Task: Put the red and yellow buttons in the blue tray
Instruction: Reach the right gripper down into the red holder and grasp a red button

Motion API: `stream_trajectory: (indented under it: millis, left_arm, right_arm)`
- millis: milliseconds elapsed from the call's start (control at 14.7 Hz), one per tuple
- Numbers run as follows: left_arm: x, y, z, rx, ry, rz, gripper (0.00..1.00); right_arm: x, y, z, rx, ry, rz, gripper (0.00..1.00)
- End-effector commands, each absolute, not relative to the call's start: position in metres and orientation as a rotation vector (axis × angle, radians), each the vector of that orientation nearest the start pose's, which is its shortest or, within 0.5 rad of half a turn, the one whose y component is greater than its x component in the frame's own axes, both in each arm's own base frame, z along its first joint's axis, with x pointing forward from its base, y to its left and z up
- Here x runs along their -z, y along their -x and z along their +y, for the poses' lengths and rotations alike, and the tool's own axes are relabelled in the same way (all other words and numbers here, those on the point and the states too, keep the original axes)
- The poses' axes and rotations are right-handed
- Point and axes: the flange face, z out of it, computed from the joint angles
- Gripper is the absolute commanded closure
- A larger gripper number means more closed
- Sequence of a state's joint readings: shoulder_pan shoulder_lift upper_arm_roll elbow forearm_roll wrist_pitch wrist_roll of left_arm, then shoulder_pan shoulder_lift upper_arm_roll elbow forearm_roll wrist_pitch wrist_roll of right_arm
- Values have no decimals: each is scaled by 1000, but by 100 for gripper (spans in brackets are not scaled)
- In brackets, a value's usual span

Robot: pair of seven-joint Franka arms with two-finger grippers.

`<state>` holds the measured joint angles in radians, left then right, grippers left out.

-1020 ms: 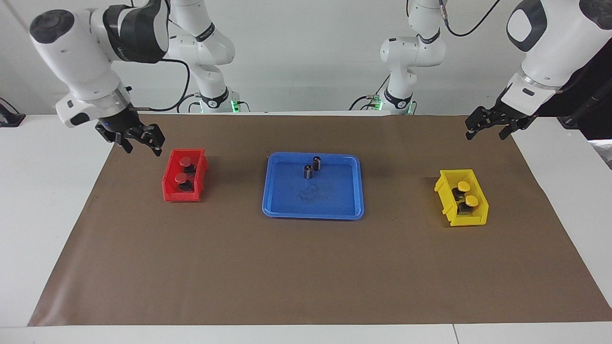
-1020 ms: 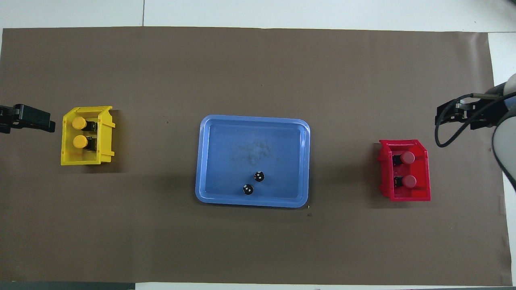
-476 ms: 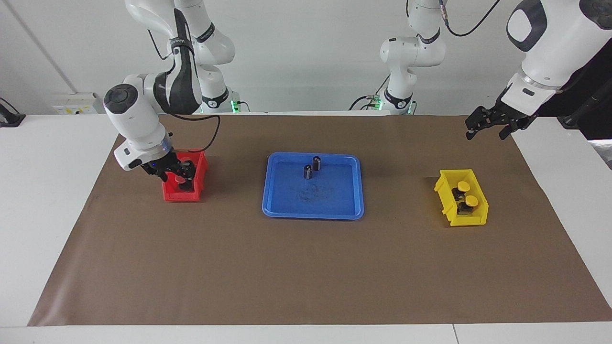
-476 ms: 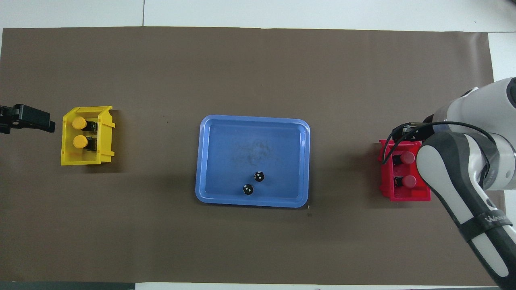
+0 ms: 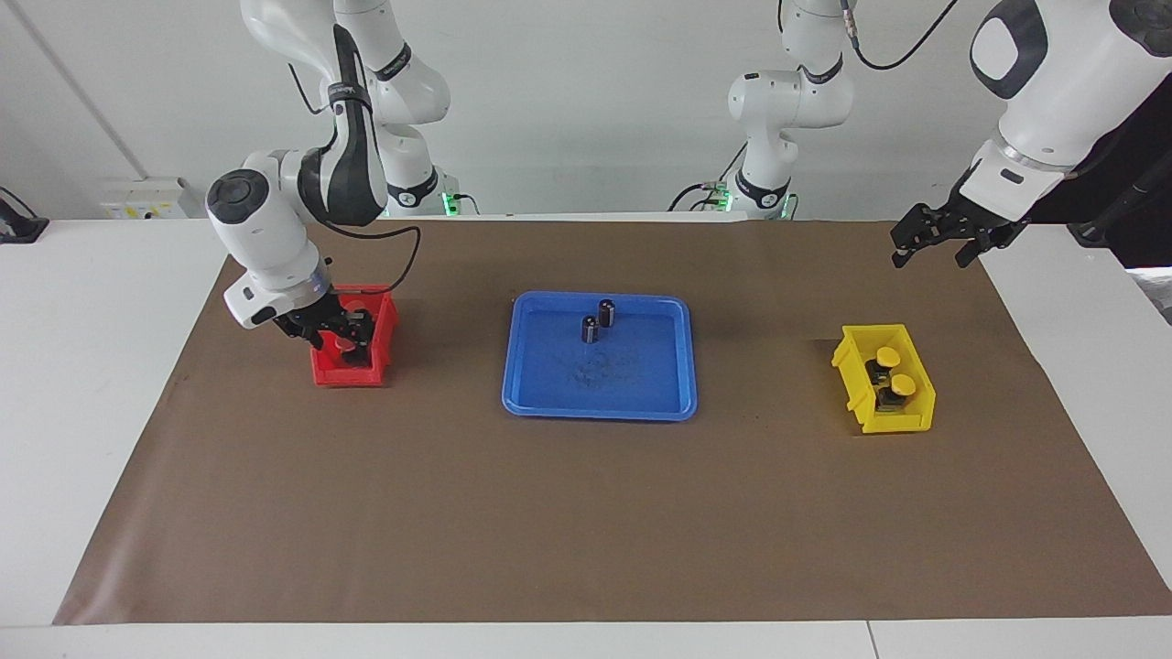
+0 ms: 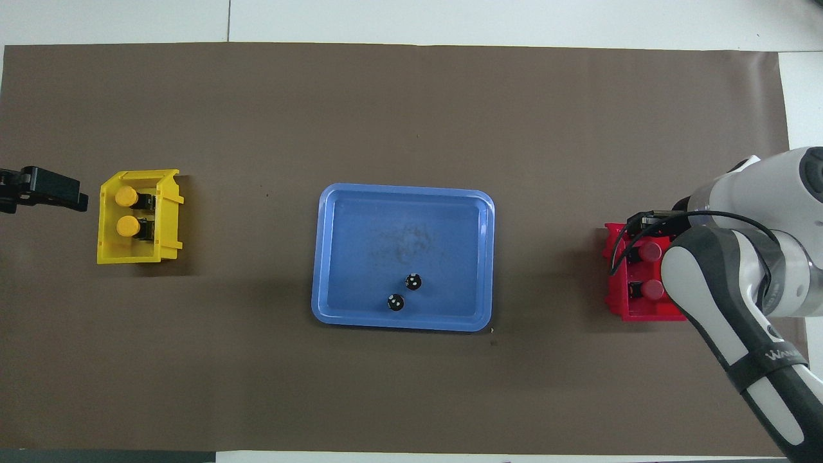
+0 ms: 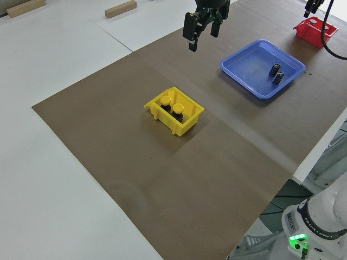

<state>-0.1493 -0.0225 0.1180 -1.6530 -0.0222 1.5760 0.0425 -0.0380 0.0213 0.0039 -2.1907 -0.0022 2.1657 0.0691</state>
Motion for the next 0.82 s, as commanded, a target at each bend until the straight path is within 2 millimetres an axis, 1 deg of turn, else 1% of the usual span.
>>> stream_trajectory:
  millis: [0, 476, 748]
  left_arm:
    - [-598, -541, -17, -102, 3172, 118, 0]
    - [-598, -541, -16, -102, 3172, 116, 0]
    - [-598, -541, -16, -100, 3172, 116, 0]
  right_arm:
    - [-373, -517, -22, -38, 3123, 129, 32]
    - [-360, -504, -23, -16, 3124, 133, 32]
    - [-358, -501, -23, -21, 3124, 133, 32]
